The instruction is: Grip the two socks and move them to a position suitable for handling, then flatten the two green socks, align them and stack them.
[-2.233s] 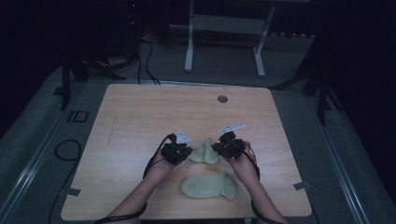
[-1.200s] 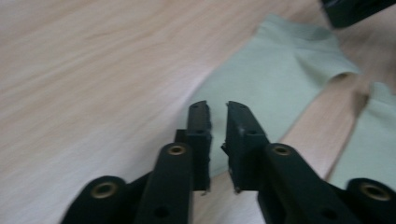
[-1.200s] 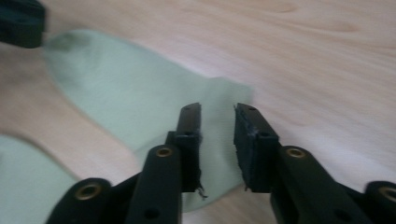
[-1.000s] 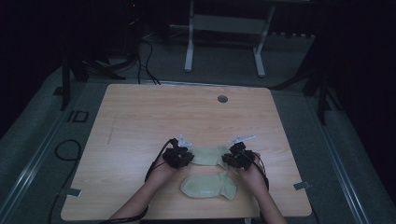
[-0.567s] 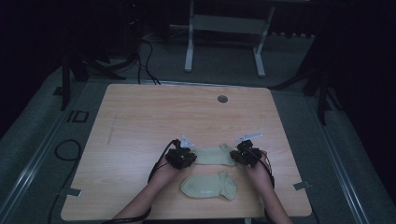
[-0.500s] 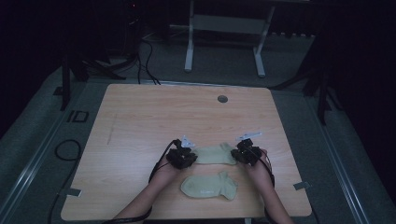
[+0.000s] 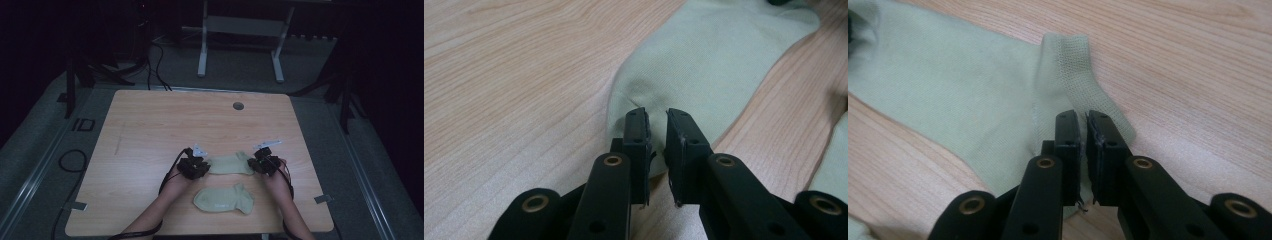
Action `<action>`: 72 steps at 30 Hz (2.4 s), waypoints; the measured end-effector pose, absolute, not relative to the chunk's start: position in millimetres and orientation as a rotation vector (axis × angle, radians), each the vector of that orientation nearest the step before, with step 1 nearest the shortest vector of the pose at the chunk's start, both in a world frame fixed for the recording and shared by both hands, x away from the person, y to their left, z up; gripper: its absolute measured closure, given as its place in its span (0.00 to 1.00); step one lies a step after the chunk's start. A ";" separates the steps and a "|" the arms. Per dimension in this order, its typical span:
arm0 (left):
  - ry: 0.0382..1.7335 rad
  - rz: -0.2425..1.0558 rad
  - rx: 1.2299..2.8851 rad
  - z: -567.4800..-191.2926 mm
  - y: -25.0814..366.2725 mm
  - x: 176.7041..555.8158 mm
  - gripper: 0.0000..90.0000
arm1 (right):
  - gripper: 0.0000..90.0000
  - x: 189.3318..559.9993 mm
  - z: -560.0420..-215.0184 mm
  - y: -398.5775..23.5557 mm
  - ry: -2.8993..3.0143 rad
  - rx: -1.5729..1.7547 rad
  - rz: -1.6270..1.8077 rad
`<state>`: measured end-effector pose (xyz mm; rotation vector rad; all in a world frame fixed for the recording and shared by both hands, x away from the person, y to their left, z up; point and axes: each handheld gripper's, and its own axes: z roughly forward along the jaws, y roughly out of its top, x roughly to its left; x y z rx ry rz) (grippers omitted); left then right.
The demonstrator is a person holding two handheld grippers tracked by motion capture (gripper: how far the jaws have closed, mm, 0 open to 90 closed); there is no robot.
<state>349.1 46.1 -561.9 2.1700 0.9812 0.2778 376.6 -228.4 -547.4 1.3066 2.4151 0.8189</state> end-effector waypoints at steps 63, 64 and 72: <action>0.914 0.224 2.276 -559.3 62.9 246.1 0.84 | 0.89 271.5 -546.5 -224.9 2.594 1.080 0.777; 0.917 0.224 2.270 -559.3 62.9 246.3 0.89 | 0.90 271.6 -546.4 -224.7 2.595 1.080 0.776; 0.915 0.252 2.253 -558.1 62.9 246.0 0.98 | 0.94 272.9 -541.9 -228.4 2.595 1.128 0.793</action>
